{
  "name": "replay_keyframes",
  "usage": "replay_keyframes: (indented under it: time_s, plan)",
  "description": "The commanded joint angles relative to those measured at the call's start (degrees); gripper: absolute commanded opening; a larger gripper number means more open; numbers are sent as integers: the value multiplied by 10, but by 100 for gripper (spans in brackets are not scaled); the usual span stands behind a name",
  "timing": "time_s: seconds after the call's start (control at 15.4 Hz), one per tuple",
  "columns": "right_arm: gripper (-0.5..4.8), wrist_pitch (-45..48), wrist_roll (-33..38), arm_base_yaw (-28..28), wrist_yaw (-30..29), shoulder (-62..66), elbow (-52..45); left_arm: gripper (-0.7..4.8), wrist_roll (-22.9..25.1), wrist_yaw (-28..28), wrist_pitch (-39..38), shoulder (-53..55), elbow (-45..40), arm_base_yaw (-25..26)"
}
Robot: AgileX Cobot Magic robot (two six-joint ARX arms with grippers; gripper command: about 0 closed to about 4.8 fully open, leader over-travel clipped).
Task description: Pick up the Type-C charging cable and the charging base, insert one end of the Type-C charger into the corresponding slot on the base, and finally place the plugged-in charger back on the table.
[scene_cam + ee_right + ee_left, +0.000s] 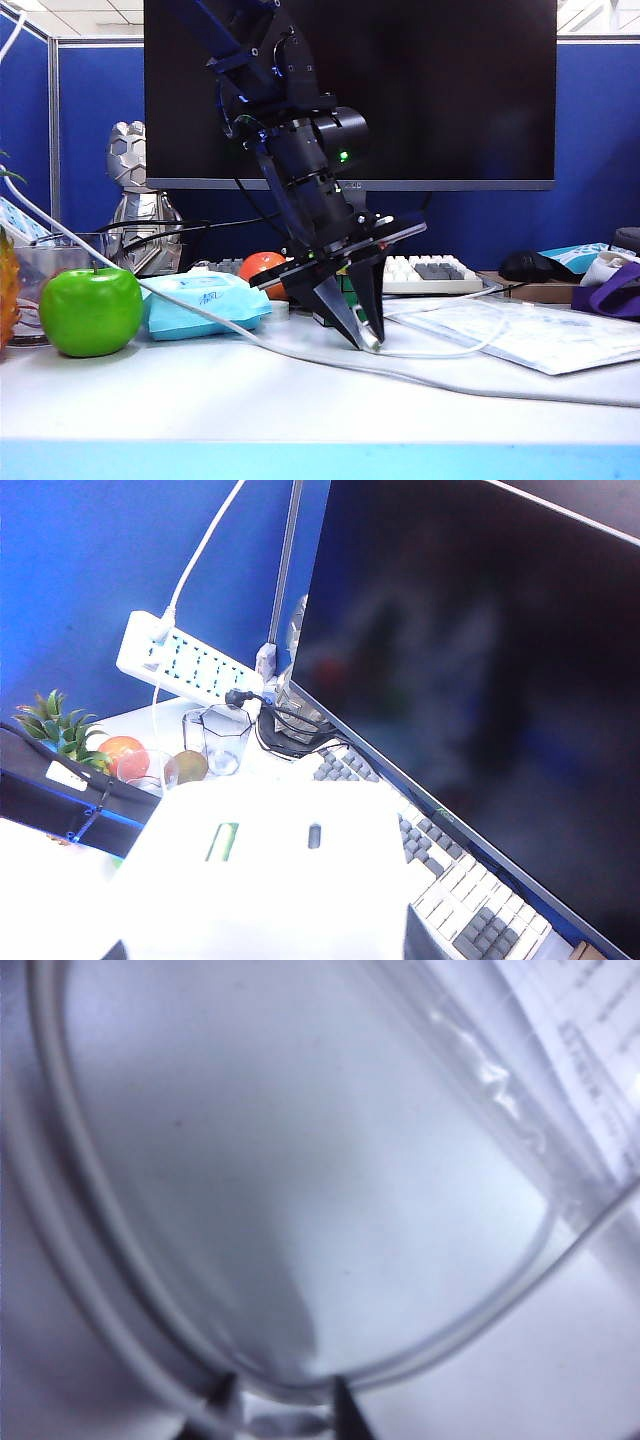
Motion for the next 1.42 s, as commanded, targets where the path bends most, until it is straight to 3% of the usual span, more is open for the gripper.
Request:
replay_keyframes:
  time_s: [0.06,0.32,0.78,0.97,1.1,1.3,1.42]
  plan:
    - [-1,15,0,1,-3,-2,2,151,7,21,-8,9,-4,-3]
    - [-1,13,0,1,-3,-1,2,150,-9,21,1,4,-4,0]
    - [-1,11,0,1,-7,5,2,148,-127,21,55,-52,-4,13]
    - [-1,11,0,1,-7,6,2,146,-154,20,59,-55,-1,16]
    - [-1,11,0,1,-7,6,2,117,-167,19,61,-55,-1,14]
    - [-1,11,0,1,-7,7,2,117,-268,-2,96,-45,-2,15]
    - [-1,11,0,1,-8,7,2,124,-287,-2,97,-35,-2,15]
